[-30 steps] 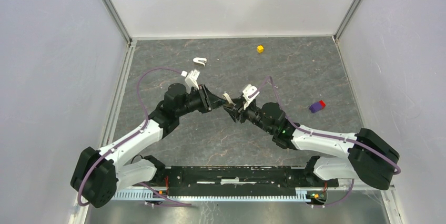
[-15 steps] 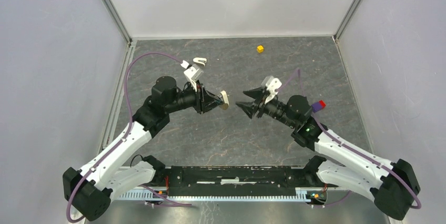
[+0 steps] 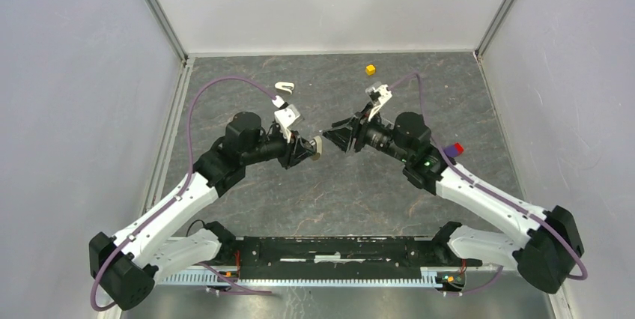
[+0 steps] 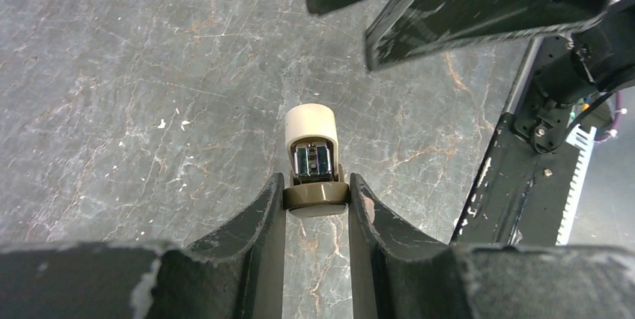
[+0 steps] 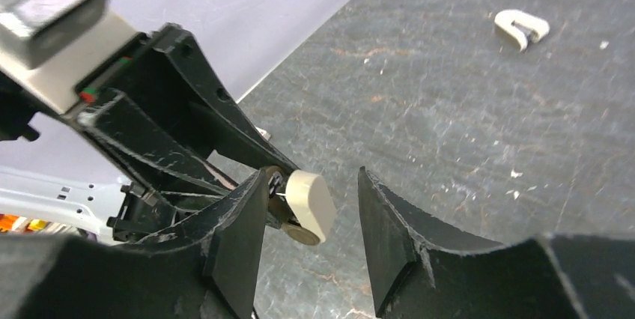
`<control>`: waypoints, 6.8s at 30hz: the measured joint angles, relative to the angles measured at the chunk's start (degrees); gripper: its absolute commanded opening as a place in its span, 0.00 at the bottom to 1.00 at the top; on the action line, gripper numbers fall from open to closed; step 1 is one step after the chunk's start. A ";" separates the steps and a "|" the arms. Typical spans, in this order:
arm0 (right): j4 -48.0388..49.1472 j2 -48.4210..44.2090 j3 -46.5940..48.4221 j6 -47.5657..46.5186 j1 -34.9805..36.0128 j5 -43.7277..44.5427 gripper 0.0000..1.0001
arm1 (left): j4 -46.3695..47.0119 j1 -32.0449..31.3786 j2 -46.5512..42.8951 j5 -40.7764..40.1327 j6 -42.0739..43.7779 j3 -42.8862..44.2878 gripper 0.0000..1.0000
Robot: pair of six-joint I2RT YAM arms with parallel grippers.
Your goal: Load the staples into the stapler
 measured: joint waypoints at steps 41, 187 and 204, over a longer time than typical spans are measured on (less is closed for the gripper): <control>4.42 21.55 -7.39 8.48 -2.27 1.09 0.49 | -4.11 -1.20 -0.52 -12.72 1.53 1.05 0.02; -16.59 -9.77 -5.51 -20.17 -13.14 -1.55 0.98 | 9.18 26.34 77.81 -16.79 -19.82 55.12 0.90; -16.06 -7.34 -3.39 -20.83 -13.14 -2.40 0.98 | 8.22 27.30 79.06 3.85 -19.85 52.92 0.78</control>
